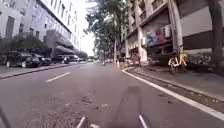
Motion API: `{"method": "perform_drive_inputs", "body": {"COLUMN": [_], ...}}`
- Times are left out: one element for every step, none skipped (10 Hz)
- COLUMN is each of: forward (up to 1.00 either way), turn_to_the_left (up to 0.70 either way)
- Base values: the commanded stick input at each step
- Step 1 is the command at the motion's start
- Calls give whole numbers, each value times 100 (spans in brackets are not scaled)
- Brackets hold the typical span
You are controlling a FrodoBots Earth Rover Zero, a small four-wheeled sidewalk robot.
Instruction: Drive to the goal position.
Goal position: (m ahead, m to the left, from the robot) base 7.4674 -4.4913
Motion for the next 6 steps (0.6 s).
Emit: {"method": "perform_drive_inputs", "body": {"forward": [70, 70, 70, 70, 70, 70], "turn_to_the_left": [0, 0, 0, 0, 0, 0]}}
